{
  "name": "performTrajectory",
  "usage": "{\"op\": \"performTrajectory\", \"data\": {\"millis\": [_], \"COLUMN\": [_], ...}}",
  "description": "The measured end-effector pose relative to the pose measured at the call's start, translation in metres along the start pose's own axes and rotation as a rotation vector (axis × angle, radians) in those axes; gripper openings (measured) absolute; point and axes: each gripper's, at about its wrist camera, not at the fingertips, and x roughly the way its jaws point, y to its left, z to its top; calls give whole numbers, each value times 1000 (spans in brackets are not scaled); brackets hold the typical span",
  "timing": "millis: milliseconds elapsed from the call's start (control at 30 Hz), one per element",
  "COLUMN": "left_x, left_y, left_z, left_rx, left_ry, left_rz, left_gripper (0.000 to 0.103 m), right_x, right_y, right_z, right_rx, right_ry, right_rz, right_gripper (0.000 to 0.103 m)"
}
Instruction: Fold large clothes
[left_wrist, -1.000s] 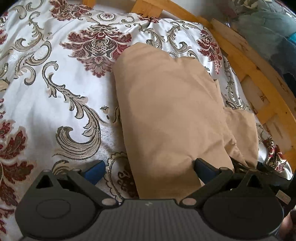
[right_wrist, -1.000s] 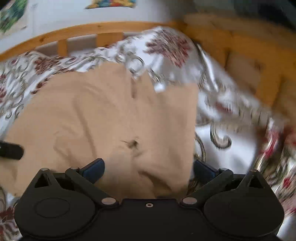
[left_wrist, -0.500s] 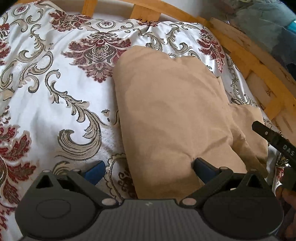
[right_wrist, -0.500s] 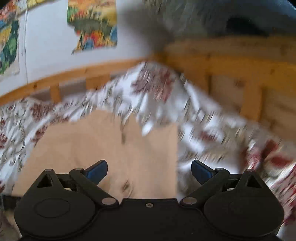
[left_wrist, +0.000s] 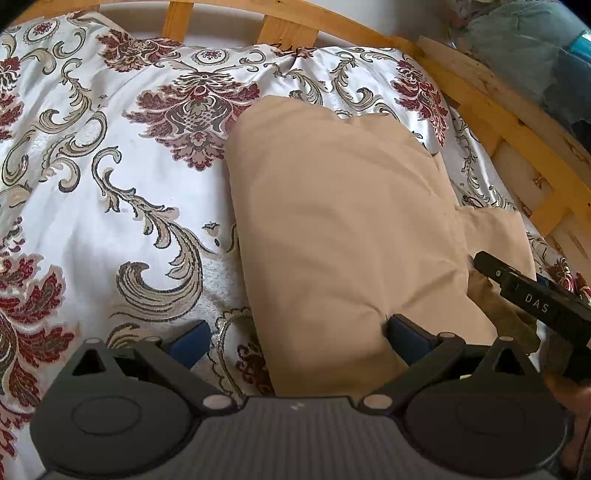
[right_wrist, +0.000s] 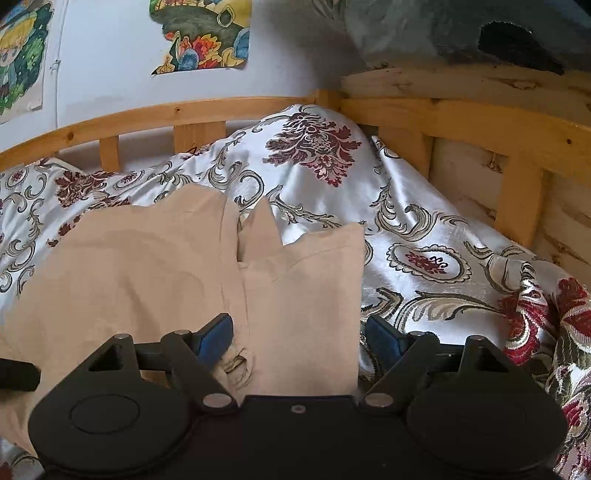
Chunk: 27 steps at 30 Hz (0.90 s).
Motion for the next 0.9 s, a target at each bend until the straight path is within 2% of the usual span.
{"op": "performTrajectory", "data": {"millis": [100,233,333,400,533,600,667,767,833,900], "left_x": [0,-1,0,1,-2,-12,-16,4,21,36], "left_y": [0,0,0,5,18,23,25,26,30,41], "left_z": [0,-1,1,5,20,26,36,52,57,61], "left_rx": [-4,-5,2,-9,-39,-7,24,31,7,-69], "left_ry": [-3,-10,-4,12,44,-26,-79,-18,39,68], "left_rz": [-1,-1,-6,-35,-126,-170,-167,-138,-195,-254], "left_gripper": [103,103,103,103,102,102,102,103,103,103], "right_x": [1,6,11,14,15,16,17,19,19,20], "right_y": [-2,-6,-5,-4,-2,0,4,4,2,0], "right_z": [1,0,-2,-3,-6,-6,-7,-8,-8,-8], "right_rx": [13,77,67,71,70,48,21,15,24,34], "right_ry": [6,25,35,45,50,63,71,75,74,76], "right_rz": [16,101,118,145,171,163,149,144,157,185], "right_gripper": [82,82,84,89,92,92,92,93,93,93]}}
